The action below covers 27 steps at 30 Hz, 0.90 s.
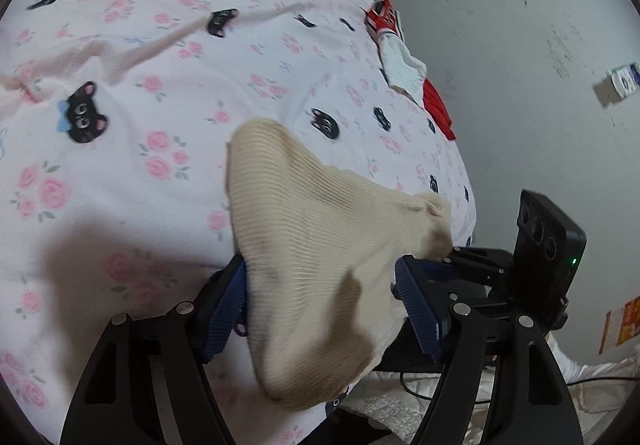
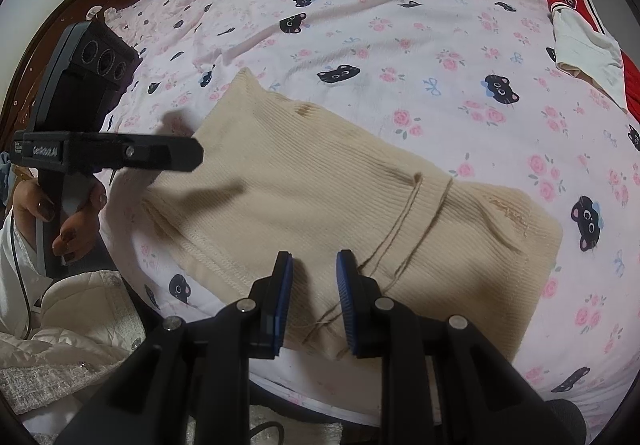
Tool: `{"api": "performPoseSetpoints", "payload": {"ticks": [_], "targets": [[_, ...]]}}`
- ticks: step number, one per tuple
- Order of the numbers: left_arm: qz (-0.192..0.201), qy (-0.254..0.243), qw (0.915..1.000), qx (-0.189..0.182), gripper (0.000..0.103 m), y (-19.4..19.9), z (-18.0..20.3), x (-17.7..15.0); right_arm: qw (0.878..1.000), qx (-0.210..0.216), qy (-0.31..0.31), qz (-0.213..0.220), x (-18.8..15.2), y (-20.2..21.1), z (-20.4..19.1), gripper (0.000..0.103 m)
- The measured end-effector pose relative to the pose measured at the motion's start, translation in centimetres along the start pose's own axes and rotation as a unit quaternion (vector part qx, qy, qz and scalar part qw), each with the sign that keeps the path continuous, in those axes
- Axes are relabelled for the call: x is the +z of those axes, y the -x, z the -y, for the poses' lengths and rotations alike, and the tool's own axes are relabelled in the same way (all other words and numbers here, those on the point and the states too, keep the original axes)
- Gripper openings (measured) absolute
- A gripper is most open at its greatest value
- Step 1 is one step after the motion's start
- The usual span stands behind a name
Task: Fold clothes
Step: 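Grasp the garment's end with the left tool and lift it, then fold the lifted end over the garment with the left tool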
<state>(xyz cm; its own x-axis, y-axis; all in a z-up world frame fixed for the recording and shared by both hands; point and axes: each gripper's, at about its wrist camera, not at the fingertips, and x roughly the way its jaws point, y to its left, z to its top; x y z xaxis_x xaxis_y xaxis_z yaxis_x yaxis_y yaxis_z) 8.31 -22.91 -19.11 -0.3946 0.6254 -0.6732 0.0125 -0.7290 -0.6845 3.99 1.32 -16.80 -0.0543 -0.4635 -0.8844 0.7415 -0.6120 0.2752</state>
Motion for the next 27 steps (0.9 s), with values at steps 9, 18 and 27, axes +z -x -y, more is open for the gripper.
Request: {"api": "performPoseSetpoints", "payload": {"ticks": [9,18,27], "targets": [[-0.058,0.055,0.9959,-0.042,0.070,0.3,-1.8,-0.1,1.000,0.001,0.000,0.001,-0.1,-0.1,0.2,0.024],[-0.115,0.073,0.9897,-0.043,0.070,1.0,-1.8,-0.9,1.000,0.003,-0.002,0.001,-0.2,0.0,0.3,0.024],[-0.096,0.080,0.9908,-0.050,0.071,-0.1,-1.1,-0.8,1.000,0.002,-0.003,-0.001,-0.2,-0.2,0.3,0.024]]}}
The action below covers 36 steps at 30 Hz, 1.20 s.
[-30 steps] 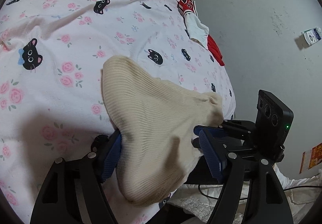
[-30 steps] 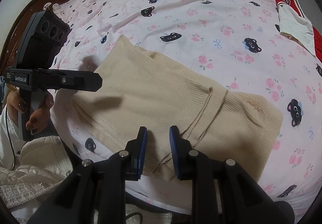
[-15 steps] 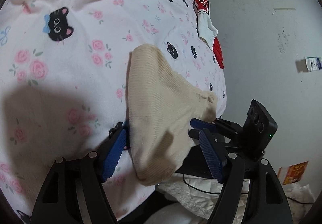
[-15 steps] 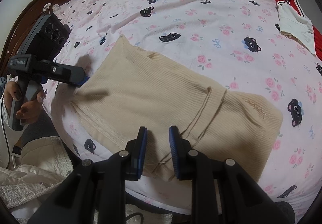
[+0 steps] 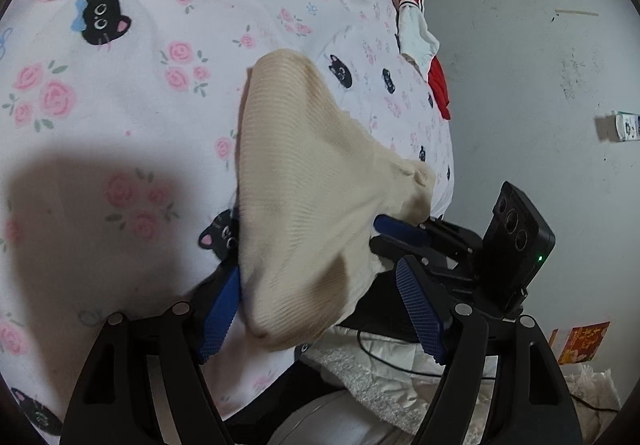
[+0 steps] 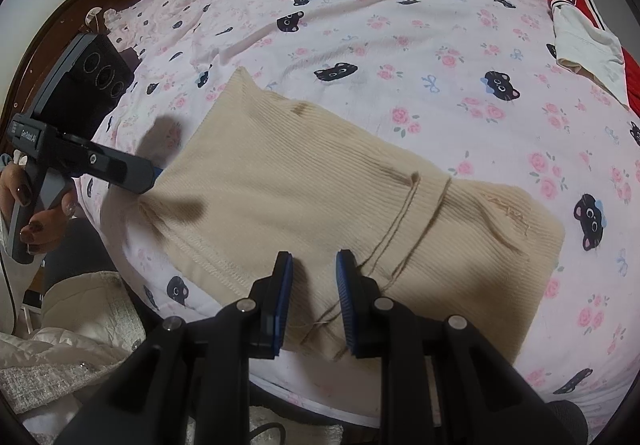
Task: Fold clothes
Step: 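Fold the lifted end over the garment with the left tool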
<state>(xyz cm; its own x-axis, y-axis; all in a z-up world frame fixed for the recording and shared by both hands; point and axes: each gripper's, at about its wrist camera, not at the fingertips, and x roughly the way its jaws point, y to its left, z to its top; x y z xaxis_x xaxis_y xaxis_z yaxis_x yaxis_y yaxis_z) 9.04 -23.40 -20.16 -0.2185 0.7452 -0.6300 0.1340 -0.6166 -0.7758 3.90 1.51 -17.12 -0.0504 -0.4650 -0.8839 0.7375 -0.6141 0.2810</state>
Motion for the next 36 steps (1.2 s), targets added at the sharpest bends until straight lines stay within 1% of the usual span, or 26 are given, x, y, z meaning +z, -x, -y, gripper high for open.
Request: {"api": "performPoseSetpoints", "payload": {"ticks": [3,5,6,7,9,13,22,30,32,33,34,35,36], "targets": [[0.012,-0.008,0.9999,-0.005,0.071,-0.3,0.4,0.4,1.000,-0.001,0.000,0.000,0.0,0.0,-0.1,0.024],[0.021,-0.016,0.9996,-0.002,0.070,-0.6,0.7,0.6,1.000,-0.001,0.000,-0.001,0.0,0.0,-0.1,0.024],[0.025,-0.022,0.9994,0.004,0.061,-0.7,0.9,0.7,1.000,-0.001,-0.001,-0.001,0.0,-0.1,-0.1,0.024],[0.026,-0.030,0.9990,0.018,0.037,-0.9,1.0,0.8,1.000,-0.001,-0.001,-0.001,0.0,-0.1,-0.1,0.024],[0.021,-0.031,0.9983,0.044,0.013,-1.3,0.7,1.0,1.000,-0.001,-0.002,0.000,0.0,-0.1,-0.2,0.024],[0.028,-0.013,0.9989,0.036,0.013,-0.9,-0.5,0.9,1.000,-0.001,-0.002,0.000,0.0,0.0,-0.1,0.024],[0.049,-0.017,0.9971,0.056,0.010,0.1,-0.7,0.1,1.000,-0.001,0.001,0.002,-0.1,0.2,-0.2,0.024],[0.064,-0.021,0.9955,0.066,0.009,1.8,-1.1,-0.5,1.000,-0.012,-0.012,0.017,-0.1,1.8,0.6,0.024],[0.066,-0.020,0.9953,0.067,0.009,2.0,-1.2,-0.5,0.999,-0.021,-0.021,0.028,-0.1,2.6,1.2,0.033],[0.066,-0.019,0.9953,0.068,0.009,2.0,-1.3,-0.5,0.998,-0.029,-0.030,0.039,-0.2,3.2,1.6,0.043],[0.066,-0.019,0.9953,0.068,0.009,2.0,-1.3,-0.5,0.997,-0.037,-0.039,0.050,-0.2,3.7,2.1,0.049],[0.066,-0.018,0.9953,0.068,0.009,2.0,-1.3,-0.5,0.996,-0.044,-0.048,0.059,-0.3,4.3,2.6,0.057],[0.067,-0.019,0.9953,0.068,0.008,1.9,-1.3,-0.5,0.995,-0.047,-0.059,0.065,-0.3,4.6,3.2,0.063]]}}
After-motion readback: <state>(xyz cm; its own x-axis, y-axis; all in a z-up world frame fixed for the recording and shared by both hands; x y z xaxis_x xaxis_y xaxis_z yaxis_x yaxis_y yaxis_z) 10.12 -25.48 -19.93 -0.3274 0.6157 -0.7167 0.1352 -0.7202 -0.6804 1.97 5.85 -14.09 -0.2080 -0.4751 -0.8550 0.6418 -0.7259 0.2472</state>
